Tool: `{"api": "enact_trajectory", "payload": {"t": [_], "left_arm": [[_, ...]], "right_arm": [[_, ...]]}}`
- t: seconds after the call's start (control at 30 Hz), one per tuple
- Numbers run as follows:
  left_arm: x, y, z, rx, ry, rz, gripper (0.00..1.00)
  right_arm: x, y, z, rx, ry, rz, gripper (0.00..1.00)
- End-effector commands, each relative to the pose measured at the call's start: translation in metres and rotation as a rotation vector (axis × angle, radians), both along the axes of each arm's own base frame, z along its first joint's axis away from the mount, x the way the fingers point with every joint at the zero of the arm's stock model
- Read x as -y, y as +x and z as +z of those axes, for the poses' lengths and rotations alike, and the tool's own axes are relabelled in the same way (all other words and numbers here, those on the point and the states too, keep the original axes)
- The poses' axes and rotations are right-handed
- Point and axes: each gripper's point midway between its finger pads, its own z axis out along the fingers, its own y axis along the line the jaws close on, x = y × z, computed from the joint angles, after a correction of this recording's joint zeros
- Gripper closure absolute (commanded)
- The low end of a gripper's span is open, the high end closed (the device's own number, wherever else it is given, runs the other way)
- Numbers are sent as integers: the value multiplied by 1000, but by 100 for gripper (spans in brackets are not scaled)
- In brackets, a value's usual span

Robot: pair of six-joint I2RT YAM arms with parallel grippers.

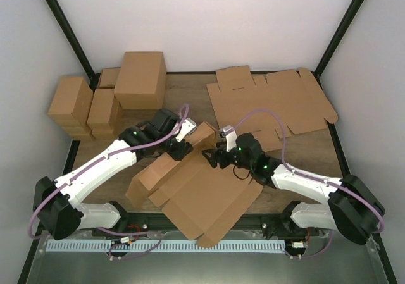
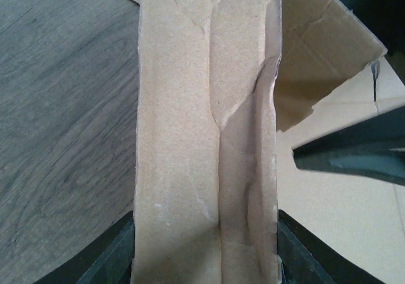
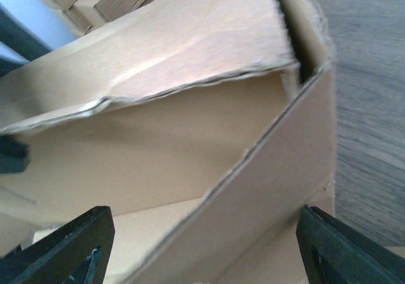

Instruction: Fold the paper box

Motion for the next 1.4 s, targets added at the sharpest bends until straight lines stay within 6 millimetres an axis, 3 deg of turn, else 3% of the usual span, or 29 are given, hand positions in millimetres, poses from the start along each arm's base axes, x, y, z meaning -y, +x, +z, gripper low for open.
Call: {"api": "enact_trajectory", "payload": {"t": [0.0,0.13,0.43,0.57,0.7,0.87,0.97,1.13,1.37], "left_arm": [[5,-9,-7,-34,3,-41,48],[4,-9,-9,-33,13,-38,48],[2,-6,-12,-22,46,-28,48],[2,-6,-12,-17,47,-27,48],[2,-6,-9,-12,43,-27,48],[2,-7,-8,-11,42,-31,48],[4,-8,-7,-10,41,-36,48],[5,-8,-8,-13,45,-40,48],[10,-9,-10,-21,42,-53,48]], "right_arm": [[-9,-20,8,19,-6,127,14],[-3,-24,19,30,-5,129,1],[2,-29,86,117,14,167,0],[32,-3,100,108,17,8,0],[73,26,84,41,37,-131,2],[103,33,40,13,58,-226,7],[112,33,19,14,80,-256,10],[91,24,5,38,115,-109,12],[48,19,14,190,77,86,13]]}}
